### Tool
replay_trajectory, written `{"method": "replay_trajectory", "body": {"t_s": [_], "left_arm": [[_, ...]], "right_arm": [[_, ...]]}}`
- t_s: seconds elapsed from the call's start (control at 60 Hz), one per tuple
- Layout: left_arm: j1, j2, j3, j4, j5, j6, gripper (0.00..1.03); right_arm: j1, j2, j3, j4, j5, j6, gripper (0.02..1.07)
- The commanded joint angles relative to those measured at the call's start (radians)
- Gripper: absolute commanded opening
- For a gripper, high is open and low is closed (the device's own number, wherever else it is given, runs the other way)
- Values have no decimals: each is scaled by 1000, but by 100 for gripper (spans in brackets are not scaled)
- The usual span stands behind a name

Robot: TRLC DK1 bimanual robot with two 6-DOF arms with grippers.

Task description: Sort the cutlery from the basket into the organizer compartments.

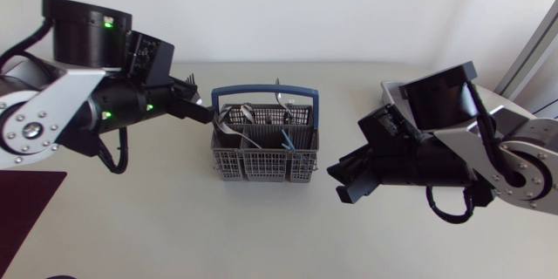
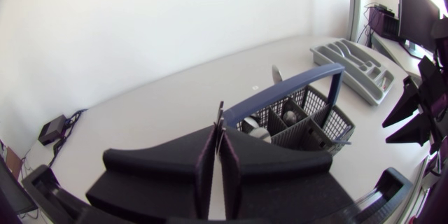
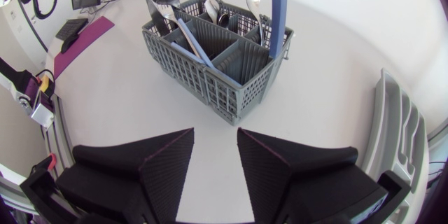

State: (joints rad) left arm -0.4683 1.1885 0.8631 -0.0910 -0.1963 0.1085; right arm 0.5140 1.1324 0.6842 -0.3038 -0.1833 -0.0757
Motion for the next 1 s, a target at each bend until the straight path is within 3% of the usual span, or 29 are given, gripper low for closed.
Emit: {"method": "replay_trajectory", "body": {"t_s": [0.0,0.1,0.317,0.517,0.983], "left_arm": [[-15,-79,-19,20,-9,13,6],[-20,-161,7,-7,-11,17,6],[-59,-299,48,-64,-15,16,6],[-139,-291,108,-150,-8,-24,6],[-124,31,257,-268,373,-164,6]], "right_arm": [[9,-31,-25,14,10,-13,50],[21,-66,-15,14,24,-27,52],[78,-140,8,35,85,-65,82],[153,-145,78,-24,145,-93,88],[207,-99,161,-32,111,-147,88]]}}
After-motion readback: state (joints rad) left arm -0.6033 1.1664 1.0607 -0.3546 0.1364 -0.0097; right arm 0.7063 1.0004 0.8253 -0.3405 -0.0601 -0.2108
